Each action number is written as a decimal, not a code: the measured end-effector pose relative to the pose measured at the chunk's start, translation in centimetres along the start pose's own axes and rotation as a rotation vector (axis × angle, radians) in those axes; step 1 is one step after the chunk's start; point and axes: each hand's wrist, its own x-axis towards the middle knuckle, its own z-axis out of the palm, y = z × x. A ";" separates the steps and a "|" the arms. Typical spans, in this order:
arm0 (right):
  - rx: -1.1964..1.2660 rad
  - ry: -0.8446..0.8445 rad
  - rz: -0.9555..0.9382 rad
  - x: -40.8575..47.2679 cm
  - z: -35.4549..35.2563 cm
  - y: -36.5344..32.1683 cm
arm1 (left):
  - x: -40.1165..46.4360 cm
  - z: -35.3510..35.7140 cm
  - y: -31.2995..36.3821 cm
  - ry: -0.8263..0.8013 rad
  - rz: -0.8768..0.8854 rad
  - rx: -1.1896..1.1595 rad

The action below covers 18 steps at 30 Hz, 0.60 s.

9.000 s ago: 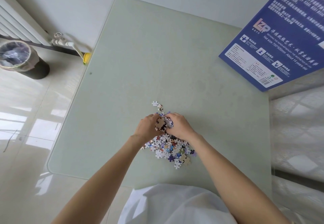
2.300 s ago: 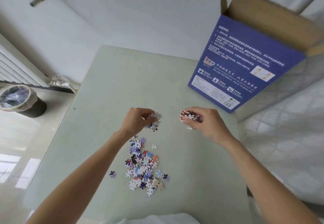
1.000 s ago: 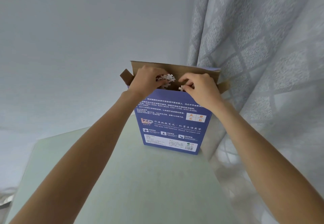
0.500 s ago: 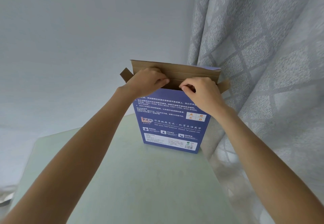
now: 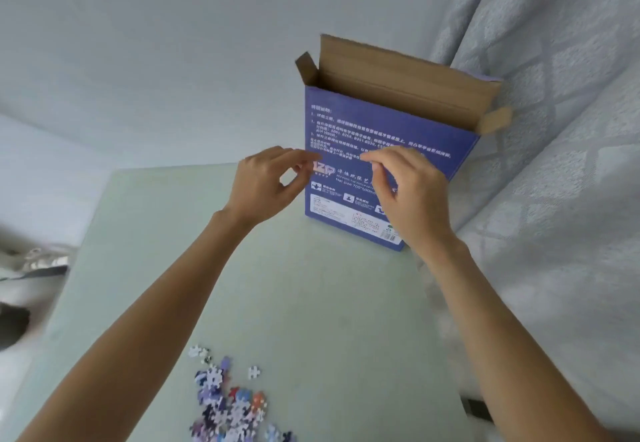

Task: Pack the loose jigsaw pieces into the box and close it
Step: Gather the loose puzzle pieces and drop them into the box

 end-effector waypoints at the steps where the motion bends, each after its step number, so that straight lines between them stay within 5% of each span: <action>1: 0.033 -0.053 0.013 -1.8 1.0 -1.2 | -2.9 -0.4 -0.1 -0.047 -0.116 -0.017; 9: 0.274 -0.781 0.215 -16.1 9.4 -8.4 | -23.7 -2.2 -1.7 -0.323 -0.917 -0.068; 14: 0.198 -1.174 0.227 -23.3 12.5 -10.8 | -34.0 -2.3 -2.9 -0.563 -1.024 0.073; 18: 0.151 -1.204 0.307 -26.6 14.4 -13.4 | -36.3 -1.8 -3.9 -0.693 -1.009 0.112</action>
